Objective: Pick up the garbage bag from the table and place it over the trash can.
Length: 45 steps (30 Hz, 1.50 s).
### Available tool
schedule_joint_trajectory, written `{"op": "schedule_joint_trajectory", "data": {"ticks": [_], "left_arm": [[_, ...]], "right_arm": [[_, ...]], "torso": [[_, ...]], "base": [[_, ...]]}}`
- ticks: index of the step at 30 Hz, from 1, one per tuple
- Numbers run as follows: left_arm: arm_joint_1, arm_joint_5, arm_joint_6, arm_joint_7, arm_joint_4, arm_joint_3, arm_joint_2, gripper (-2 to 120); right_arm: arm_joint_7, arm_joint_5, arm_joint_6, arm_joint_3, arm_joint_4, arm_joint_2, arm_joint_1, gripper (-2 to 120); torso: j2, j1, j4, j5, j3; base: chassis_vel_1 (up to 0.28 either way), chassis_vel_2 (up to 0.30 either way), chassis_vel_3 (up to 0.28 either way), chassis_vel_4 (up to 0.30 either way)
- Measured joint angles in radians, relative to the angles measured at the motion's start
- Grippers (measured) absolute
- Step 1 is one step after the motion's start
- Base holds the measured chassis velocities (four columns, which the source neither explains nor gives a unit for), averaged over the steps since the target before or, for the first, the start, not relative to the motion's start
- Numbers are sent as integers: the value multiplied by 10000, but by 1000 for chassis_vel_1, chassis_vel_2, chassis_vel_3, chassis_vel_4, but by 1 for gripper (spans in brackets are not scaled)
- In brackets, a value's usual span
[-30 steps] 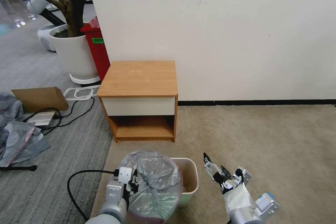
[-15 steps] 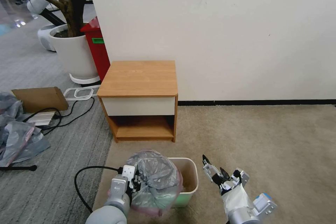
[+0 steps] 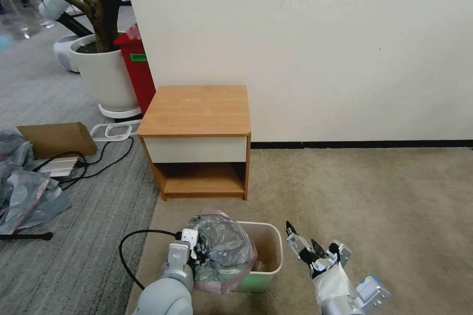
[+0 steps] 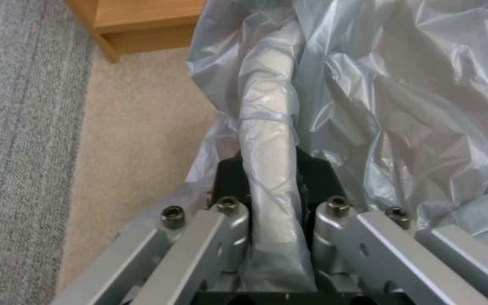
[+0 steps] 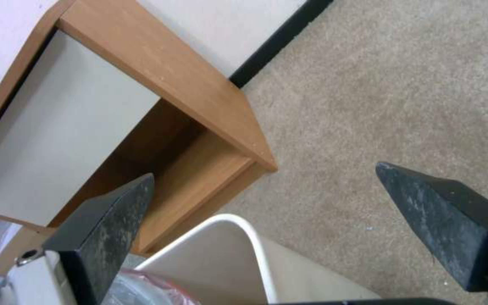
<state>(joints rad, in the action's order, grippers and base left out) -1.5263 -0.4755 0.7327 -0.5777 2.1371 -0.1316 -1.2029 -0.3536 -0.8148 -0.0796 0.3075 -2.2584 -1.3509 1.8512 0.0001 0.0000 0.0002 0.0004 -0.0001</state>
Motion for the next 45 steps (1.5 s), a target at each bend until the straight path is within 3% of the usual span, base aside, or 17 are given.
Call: {"op": "schedule_joint_trajectory", "data": {"ticks": [4,5,7,8,11,16,21,28,31,39,41,42,45], "left_arm": [[-194,79,-323,-45,2,-45,-121,9],[-331,159,-814,47,0,-83,-151,9],[-599,500,-2013,641,-52,-231,-175,9],[-599,500,-2013,641,-52,-231,-175,9],[-743,1157,-3197,1067,42,-487,-179,3],[-823,1293,-3915,1728,473,-850,-137,3],[-1028,1511,-4339,2438,798,-1185,-98,3],[-1208,1814,-4809,2915,923,-1223,-88,3],[-1217,1865,-4858,2997,933,-1220,-113,3],[-1251,1737,-4805,3021,961,-1224,-224,3],[-1252,1720,-4798,3019,962,-1224,-232,3],[-1261,1647,-4761,3007,971,-1226,-272,3],[-1272,1538,-4538,2933,974,-1234,-338,3]], "right_arm": [[188,343,-2,-10,-246,11,59,100],[348,485,-138,-51,-442,36,101,100],[893,669,-917,-178,-1003,122,217,100],[893,669,-917,-178,-1003,122,217,100],[2125,1620,-2190,-335,-1485,270,192,100],[3236,2916,-3578,-632,-1314,486,-779,100],[3147,2934,-3952,-1265,-796,725,-2256,100],[2278,2322,-4594,-1743,-250,686,-3475,99],[1932,2056,-4631,-1763,-119,655,-3607,93],[1926,1503,-4425,-1576,-96,620,-3527,61],[1940,1503,-4412,-1571,-91,620,-3523,59],[2052,1624,-4356,-1536,-54,617,-3493,50],[2295,2008,-4236,-1487,-10,608,-3363,40]], "torso": [[0,0,-2,-3,0],[0,0,-2,-4,0],[-1,0,-3,-15,2],[-1,0,-3,-15,2],[-1,0,-4,-7,2],[-1,0,-5,-7,1],[-2,1,-2,-3,2],[-1,1,-1,-4,2],[-1,1,-1,-5,2],[-1,1,-2,-4,1],[-1,1,-3,-4,1],[-1,1,-2,-5,1],[-1,1,-2,-4,1]], "base": [[0,0,0,0],[0,0,0,0],[0,0,0,0],[0,0,0,0],[0,0,0,0],[0,0,0,0],[0,0,0,0],[0,0,0,0],[0,0,0,0],[0,0,0,0],[0,0,0,0],[0,0,0,0],[0,0,0,0]]}}
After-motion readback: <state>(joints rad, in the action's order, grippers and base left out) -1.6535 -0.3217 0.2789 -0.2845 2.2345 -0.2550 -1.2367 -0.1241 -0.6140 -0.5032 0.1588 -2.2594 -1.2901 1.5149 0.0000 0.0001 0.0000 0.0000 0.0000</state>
